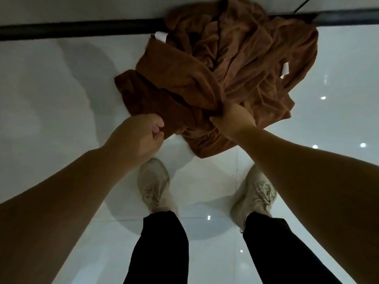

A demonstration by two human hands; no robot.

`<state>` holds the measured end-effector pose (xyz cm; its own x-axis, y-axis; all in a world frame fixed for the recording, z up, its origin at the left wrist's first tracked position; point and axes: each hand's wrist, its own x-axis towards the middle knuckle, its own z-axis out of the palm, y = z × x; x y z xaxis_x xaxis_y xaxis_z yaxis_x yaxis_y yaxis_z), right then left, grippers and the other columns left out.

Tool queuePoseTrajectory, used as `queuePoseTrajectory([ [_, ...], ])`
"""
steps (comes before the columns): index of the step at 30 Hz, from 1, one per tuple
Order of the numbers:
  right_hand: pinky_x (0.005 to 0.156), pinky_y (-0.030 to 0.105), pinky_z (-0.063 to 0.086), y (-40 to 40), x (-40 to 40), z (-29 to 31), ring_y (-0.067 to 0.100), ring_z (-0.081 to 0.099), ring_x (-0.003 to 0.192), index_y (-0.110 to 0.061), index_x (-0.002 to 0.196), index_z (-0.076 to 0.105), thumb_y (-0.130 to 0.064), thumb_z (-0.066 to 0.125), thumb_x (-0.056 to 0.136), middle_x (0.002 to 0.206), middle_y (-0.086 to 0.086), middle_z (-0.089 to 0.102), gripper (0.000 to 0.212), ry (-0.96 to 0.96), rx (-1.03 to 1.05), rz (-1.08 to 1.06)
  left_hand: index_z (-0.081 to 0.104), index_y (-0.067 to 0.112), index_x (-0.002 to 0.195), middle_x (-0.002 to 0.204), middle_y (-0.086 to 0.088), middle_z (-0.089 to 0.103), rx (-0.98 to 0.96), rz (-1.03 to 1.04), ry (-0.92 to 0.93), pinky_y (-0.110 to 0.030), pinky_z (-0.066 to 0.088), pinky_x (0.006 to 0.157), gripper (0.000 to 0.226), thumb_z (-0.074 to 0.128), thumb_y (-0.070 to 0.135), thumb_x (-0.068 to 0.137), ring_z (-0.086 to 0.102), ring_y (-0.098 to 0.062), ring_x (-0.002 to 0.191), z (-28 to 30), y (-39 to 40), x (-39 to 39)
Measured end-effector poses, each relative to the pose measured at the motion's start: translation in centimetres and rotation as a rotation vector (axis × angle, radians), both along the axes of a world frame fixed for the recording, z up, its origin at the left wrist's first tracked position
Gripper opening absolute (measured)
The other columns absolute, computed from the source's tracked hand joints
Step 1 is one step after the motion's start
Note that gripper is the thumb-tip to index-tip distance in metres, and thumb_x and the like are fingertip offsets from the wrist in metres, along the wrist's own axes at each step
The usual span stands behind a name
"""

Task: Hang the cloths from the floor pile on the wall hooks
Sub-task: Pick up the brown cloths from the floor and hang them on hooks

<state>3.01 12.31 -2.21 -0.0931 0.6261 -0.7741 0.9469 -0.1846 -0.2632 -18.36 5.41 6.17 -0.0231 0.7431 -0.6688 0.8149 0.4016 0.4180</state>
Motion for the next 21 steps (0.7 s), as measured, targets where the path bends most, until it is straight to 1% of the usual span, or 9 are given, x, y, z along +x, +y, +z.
queuePoseTrajectory([
  [2, 0.069, 0.028, 0.040, 0.2, -0.2, -0.6, 0.020, 0.053, 0.081, -0.008, 0.108, 0.057, -0.022, 0.046, 0.095, 0.091, 0.006, 0.053, 0.022, 0.006, 0.039, -0.047, 0.062, 0.006, 0.113, 0.104, -0.012, 0.067, 0.006, -0.024, -0.025, -0.037, 0.049, 0.091, 0.027, 0.063, 0.011, 0.086, 0.061, -0.027, 0.101, -0.5, -0.1, -0.4],
  [4, 0.071, 0.026, 0.038, 0.3, 0.0, 0.1, 0.018, 0.052, 0.083, -0.007, 0.110, 0.058, -0.016, 0.040, 0.096, 0.096, 0.008, 0.057, 0.024, 0.063, 0.077, -0.103, 0.062, 0.007, 0.115, 0.106, -0.012, 0.066, -0.008, -0.019, -0.030, -0.034, 0.048, 0.089, 0.027, 0.061, 0.011, 0.088, 0.060, -0.026, 0.101, 0.1, -0.1, -0.7],
  [7, 0.074, 0.025, 0.038, 0.7, 0.4, 4.1, 0.018, 0.054, 0.085, -0.012, 0.110, 0.058, -0.015, 0.038, 0.096, 0.097, 0.004, 0.057, 0.024, 0.139, 0.107, -0.137, 0.061, 0.010, 0.117, 0.104, -0.008, 0.065, -0.039, 0.005, -0.030, -0.025, 0.042, 0.082, 0.028, 0.058, 0.013, 0.090, 0.059, -0.021, 0.097, 2.9, 0.6, -0.7],
  [9, 0.074, 0.023, 0.039, 1.6, 0.7, 8.1, 0.017, 0.055, 0.083, -0.012, 0.105, 0.059, -0.014, 0.039, 0.095, 0.095, 0.002, 0.059, 0.023, 0.192, 0.128, -0.104, 0.061, 0.013, 0.118, 0.101, -0.004, 0.063, -0.050, 0.035, -0.034, -0.023, 0.041, 0.081, 0.028, 0.057, 0.015, 0.090, 0.058, -0.019, 0.095, 6.2, 1.4, -0.6],
  [13, 0.058, 0.012, 0.032, 4.7, 0.1, 18.7, 0.015, 0.053, 0.076, -0.019, 0.097, 0.055, -0.014, 0.043, 0.096, 0.084, -0.004, 0.054, 0.014, 0.258, 0.187, 0.010, 0.062, 0.020, 0.113, 0.093, 0.008, 0.059, 0.011, 0.080, -0.016, -0.021, 0.043, 0.076, 0.023, 0.055, 0.020, 0.091, 0.059, -0.012, 0.090, 15.2, 3.6, -0.4],
  [14, 0.059, 0.014, 0.035, 5.5, -0.1, 21.9, 0.017, 0.055, 0.077, -0.018, 0.100, 0.057, -0.014, 0.043, 0.096, 0.085, -0.003, 0.056, 0.015, 0.272, 0.200, 0.036, 0.063, 0.021, 0.113, 0.092, 0.009, 0.059, 0.045, 0.083, -0.013, -0.021, 0.043, 0.076, 0.023, 0.055, 0.020, 0.091, 0.059, -0.011, 0.090, 17.9, 4.2, -0.3],
  [16, 0.071, 0.024, 0.042, 6.9, -0.5, 28.4, 0.022, 0.060, 0.086, -0.014, 0.109, 0.060, -0.012, 0.044, 0.094, 0.094, 0.002, 0.064, 0.022, 0.305, 0.225, 0.070, 0.062, 0.020, 0.115, 0.093, 0.008, 0.059, 0.097, 0.090, -0.020, -0.020, 0.044, 0.078, 0.025, 0.055, 0.019, 0.091, 0.060, -0.011, 0.091, 23.5, 5.4, -0.3],
  [18, 0.081, 0.027, 0.043, 7.7, -0.7, 35.2, 0.022, 0.060, 0.094, -0.017, 0.119, 0.058, -0.011, 0.044, 0.093, 0.105, 0.004, 0.066, 0.030, 0.341, 0.239, 0.091, 0.061, 0.019, 0.117, 0.096, 0.007, 0.059, 0.135, 0.098, -0.035, -0.018, 0.042, 0.078, 0.027, 0.055, 0.018, 0.091, 0.058, -0.009, 0.091, 29.1, 6.4, -0.1],
  [21, 0.084, 0.032, 0.048, 8.4, -0.6, 45.8, 0.021, 0.059, 0.092, -0.024, 0.119, 0.057, -0.014, 0.042, 0.090, 0.107, 0.005, 0.062, 0.034, 0.384, 0.279, 0.089, 0.060, 0.018, 0.118, 0.098, 0.008, 0.058, 0.206, 0.092, -0.074, -0.011, 0.038, 0.076, 0.028, 0.057, 0.019, 0.091, 0.053, -0.003, 0.087, 37.3, 7.5, 0.7],
])
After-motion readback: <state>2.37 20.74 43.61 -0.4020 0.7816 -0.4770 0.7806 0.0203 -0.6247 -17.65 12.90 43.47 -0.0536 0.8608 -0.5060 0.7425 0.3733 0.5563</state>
